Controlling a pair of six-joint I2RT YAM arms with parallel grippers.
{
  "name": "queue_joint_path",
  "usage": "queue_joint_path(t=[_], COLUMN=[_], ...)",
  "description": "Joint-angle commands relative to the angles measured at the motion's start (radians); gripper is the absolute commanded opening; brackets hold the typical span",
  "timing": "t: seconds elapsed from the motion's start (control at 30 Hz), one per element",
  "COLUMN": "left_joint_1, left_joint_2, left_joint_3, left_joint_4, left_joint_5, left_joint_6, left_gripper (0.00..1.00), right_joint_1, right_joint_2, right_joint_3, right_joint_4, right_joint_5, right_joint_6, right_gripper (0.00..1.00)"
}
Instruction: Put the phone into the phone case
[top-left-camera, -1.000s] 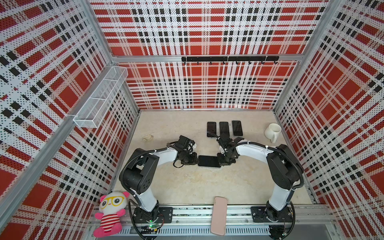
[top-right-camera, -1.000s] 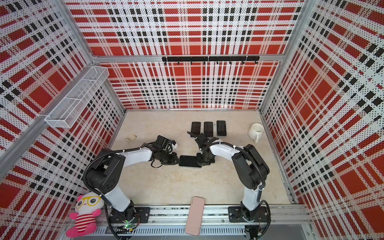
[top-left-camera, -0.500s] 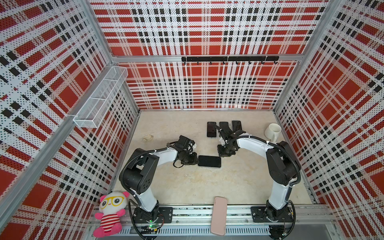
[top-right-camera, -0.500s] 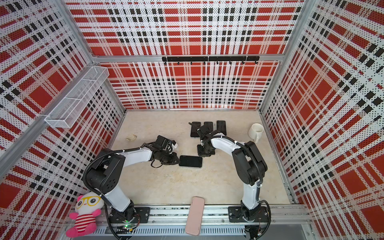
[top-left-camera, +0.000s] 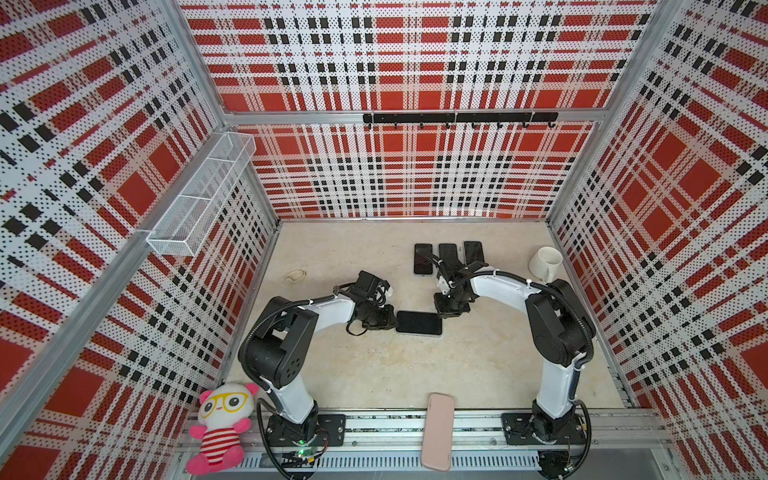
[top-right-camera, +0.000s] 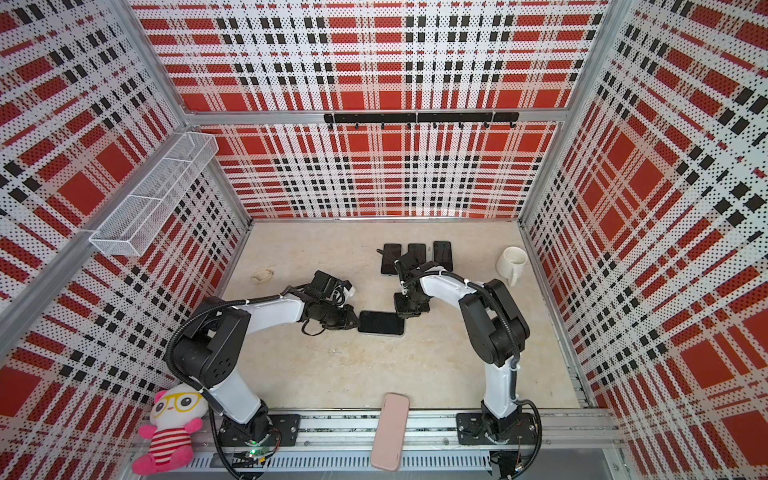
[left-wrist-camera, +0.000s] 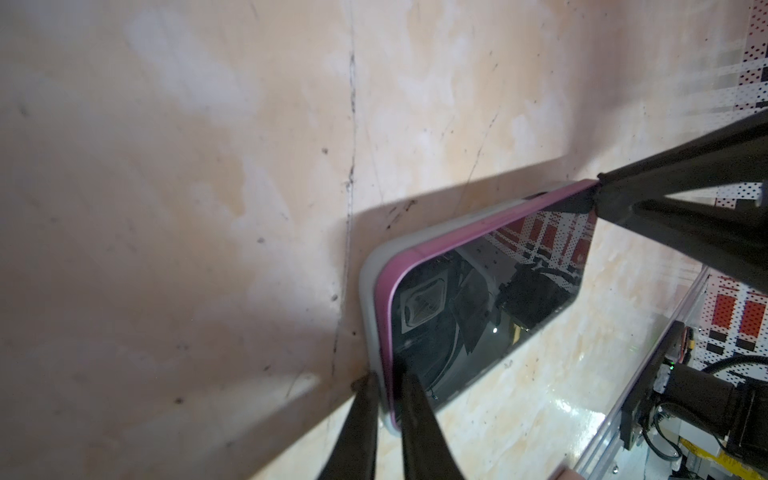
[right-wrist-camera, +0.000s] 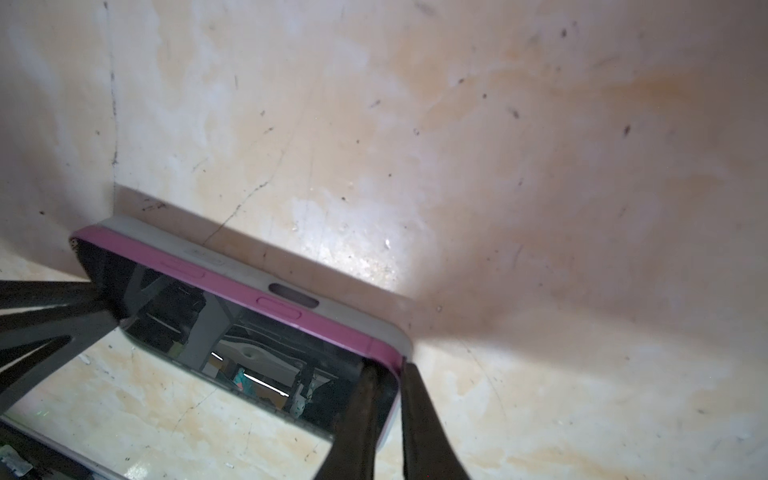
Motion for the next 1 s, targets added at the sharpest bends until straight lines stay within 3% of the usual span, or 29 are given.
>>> queue_joint_path(t=[0.0,0.97], left_joint_1=[0.006,0.007], left_joint_2=[0.018,0.05], left_joint_3=[0.006,0.027], left_joint_4=[-0.012,-0.032], left_joint_5=[-0.006,-0.052], left_joint_6=[0.008,0.015], left_gripper=[0.16,0.15], right_joint_1=[0.015,0.105], right_joint_2=[0.09,0.353], right_joint_3=[-0.032,-0.045], right_joint_4=[-0.041,0.031], right_joint_5=[0.012,-0.04], right_joint_6=[-0.017,-0.015], right_gripper=[0.13,0.08])
